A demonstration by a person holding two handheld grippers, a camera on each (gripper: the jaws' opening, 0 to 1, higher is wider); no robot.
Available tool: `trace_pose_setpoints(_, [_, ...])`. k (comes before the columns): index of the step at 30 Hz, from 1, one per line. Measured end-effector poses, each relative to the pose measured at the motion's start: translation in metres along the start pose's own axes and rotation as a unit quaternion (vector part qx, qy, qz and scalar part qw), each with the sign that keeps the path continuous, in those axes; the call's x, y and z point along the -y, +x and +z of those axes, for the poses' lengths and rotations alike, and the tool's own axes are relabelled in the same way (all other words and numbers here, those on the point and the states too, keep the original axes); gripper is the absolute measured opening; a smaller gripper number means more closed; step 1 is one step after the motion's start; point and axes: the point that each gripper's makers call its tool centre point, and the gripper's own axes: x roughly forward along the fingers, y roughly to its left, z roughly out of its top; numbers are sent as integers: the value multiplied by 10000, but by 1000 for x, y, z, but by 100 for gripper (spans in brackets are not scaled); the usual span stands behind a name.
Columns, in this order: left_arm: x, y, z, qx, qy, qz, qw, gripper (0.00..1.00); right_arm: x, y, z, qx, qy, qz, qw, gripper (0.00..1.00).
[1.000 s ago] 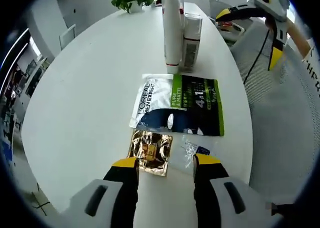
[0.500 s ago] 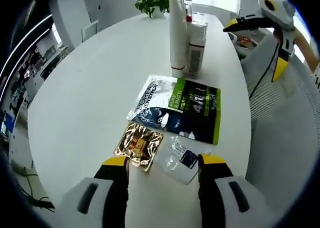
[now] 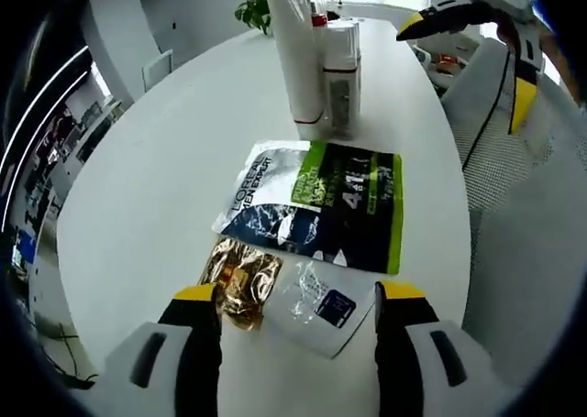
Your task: Arrange the skincare products in the storage area until every visible bottle or jar stands upright without overlapping.
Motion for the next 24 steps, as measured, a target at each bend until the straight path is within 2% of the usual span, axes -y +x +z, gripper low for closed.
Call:
trace_pose_setpoints(2, [1, -2, 0, 33, -8, -36, 10000, 62, 0, 0, -1, -14, 12, -5, 10000, 99])
trace_pose_setpoints(15, [-3, -16, -25, -148, 179, -61, 9997, 65, -3, 2, -1, -43, -10, 31, 10000, 99])
trace_pose_setpoints(24, [-7, -23, -44, -269, -81, -153, 9995, 55, -4, 3, -1, -63, -37, 57, 10000, 99])
